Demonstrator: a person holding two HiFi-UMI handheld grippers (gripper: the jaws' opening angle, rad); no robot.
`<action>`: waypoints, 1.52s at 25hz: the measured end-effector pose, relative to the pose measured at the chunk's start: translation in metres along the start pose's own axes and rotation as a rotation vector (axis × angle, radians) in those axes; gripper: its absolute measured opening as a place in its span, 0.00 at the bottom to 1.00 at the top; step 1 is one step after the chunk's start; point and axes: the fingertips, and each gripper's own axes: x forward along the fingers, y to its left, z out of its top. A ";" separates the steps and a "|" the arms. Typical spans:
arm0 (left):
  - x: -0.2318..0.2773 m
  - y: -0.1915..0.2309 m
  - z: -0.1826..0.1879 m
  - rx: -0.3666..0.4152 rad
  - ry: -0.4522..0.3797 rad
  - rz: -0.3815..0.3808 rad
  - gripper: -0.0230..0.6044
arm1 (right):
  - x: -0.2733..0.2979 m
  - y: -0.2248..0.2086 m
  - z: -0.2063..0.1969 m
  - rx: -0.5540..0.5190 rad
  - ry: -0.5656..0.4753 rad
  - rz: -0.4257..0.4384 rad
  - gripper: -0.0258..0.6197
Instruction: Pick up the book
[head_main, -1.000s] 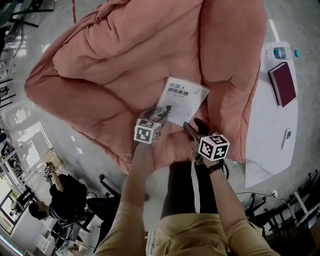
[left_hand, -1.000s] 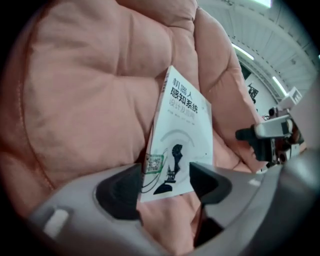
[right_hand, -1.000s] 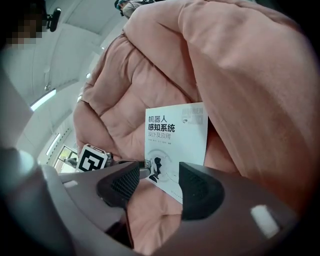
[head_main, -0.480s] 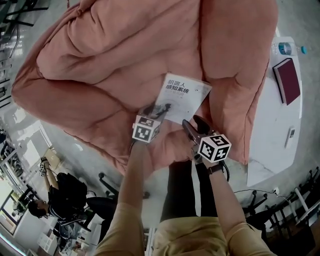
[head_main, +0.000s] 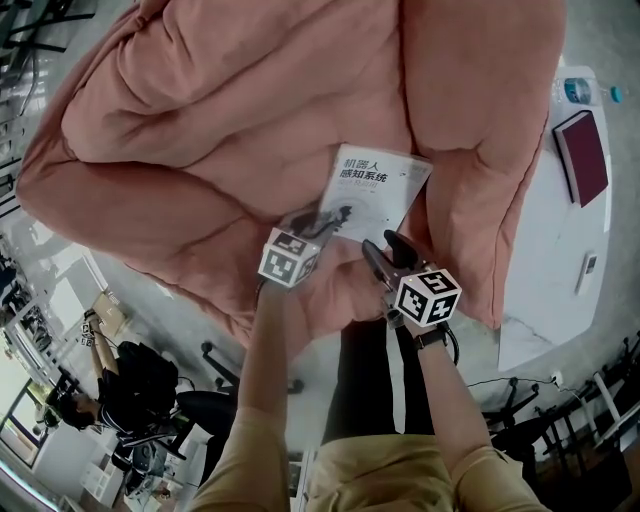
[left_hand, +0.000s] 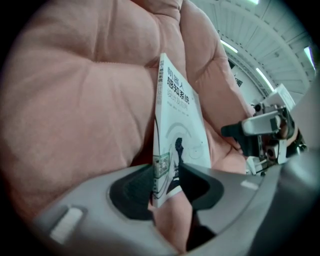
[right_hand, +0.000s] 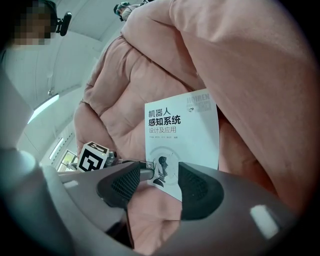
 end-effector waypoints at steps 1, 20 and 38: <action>0.000 0.000 0.000 0.003 -0.002 -0.001 0.28 | 0.001 -0.001 -0.001 0.002 0.001 0.000 0.40; -0.018 -0.016 -0.001 -0.009 -0.018 -0.110 0.10 | -0.008 -0.002 -0.001 -0.015 0.012 0.002 0.38; -0.107 -0.151 0.021 -0.188 -0.211 -0.124 0.10 | -0.119 0.057 0.054 -0.148 -0.068 0.035 0.38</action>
